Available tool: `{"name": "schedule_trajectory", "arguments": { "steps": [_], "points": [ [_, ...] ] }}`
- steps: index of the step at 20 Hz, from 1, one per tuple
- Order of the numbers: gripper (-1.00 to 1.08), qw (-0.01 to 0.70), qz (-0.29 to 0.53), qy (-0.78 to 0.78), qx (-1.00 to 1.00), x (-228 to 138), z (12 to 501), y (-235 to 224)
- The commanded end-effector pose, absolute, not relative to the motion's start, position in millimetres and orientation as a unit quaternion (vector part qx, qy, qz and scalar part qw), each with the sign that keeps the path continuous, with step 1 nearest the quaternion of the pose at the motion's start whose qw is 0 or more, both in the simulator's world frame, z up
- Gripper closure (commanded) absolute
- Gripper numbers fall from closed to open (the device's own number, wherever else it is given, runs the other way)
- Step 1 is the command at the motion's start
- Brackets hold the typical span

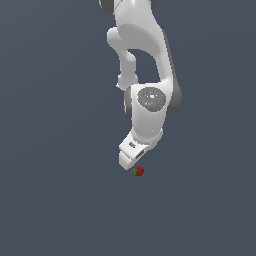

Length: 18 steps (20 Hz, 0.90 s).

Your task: Pick up the object and move it to a goal position.

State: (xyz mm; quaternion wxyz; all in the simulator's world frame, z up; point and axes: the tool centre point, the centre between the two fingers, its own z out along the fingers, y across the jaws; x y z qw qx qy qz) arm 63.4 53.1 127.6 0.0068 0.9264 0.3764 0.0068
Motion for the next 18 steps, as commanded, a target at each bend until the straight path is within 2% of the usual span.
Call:
{"name": "schedule_trajectory", "arguments": {
  "steps": [1,18],
  "points": [
    [-0.92,0.006,0.005,0.409,0.913,68.0,119.5,52.3],
    [-0.92,0.001,0.000,0.560,0.829,88.4,77.0,46.5]
  ]
}}
